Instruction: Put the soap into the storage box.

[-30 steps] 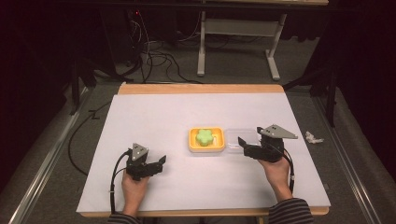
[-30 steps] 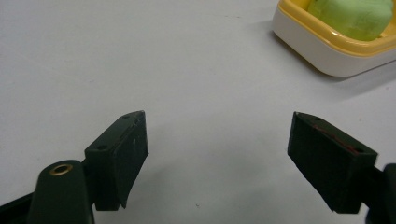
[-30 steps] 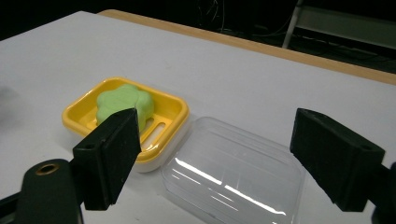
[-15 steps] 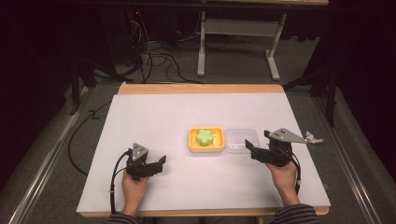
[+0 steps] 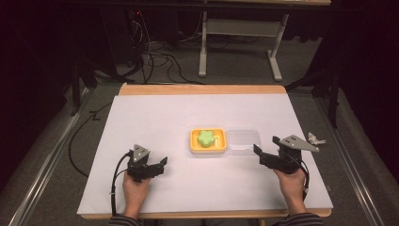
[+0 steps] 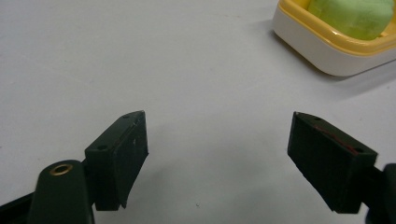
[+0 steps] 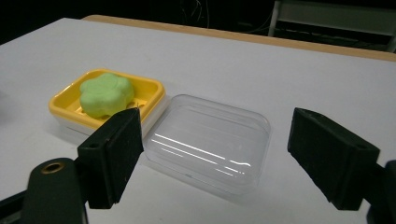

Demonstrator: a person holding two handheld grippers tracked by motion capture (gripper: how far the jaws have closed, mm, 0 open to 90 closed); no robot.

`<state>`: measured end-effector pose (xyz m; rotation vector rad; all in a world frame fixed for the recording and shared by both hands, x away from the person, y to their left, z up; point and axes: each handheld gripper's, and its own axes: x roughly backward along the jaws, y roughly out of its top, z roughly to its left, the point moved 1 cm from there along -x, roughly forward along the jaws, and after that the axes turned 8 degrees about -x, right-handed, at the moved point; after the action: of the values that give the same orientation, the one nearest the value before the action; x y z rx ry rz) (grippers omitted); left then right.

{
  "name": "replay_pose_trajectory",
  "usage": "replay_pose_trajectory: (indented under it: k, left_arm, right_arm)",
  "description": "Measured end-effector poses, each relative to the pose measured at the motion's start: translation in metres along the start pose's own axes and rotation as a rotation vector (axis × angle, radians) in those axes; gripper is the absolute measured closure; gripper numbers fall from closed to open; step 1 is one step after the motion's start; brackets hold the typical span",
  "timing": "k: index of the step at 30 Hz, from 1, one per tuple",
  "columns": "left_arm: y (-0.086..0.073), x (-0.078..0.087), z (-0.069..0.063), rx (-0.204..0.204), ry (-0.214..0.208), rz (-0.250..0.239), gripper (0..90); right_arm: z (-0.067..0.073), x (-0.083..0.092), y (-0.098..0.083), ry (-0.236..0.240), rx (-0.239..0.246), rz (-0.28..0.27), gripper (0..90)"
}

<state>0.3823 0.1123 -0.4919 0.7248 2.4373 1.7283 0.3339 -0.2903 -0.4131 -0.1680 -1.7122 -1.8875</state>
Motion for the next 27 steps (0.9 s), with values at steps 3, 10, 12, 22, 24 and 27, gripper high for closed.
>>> replay_pose_trajectory:
  k: [3, 10, 12, 22, 24, 27]
  left_arm:
    - [0.0, 0.0, 0.0, 0.001, 0.0, 0.0, 20.9]
    - [0.0, 0.0, 0.0, -0.002, 0.001, 0.001, 20.9]
    - [0.0, 0.0, 0.0, -0.006, 0.001, 0.005, 20.9]
    - [0.0, 0.0, 0.0, 0.0, -0.001, -0.001, 20.9]
    - [0.0, 0.0, 0.0, 0.0, -0.001, -0.001, 20.9]
    - [0.0, 0.0, 0.0, 0.0, -0.001, -0.001, 20.9]
  right_arm:
    - [-0.001, 0.002, -0.001, -0.002, -0.003, 0.0, 18.8]
    - [0.0, 0.009, -0.008, 0.005, -0.008, 0.0, 19.8]
    - [0.002, 0.011, -0.009, 0.009, -0.004, -0.002, 20.1]
    - [0.009, 0.012, -0.018, 0.013, 0.011, 0.016, 20.9]
    - [0.009, 0.012, -0.019, 0.012, 0.006, 0.018, 20.9]
    - [0.01, 0.013, -0.022, 0.013, 0.002, 0.022, 21.1]
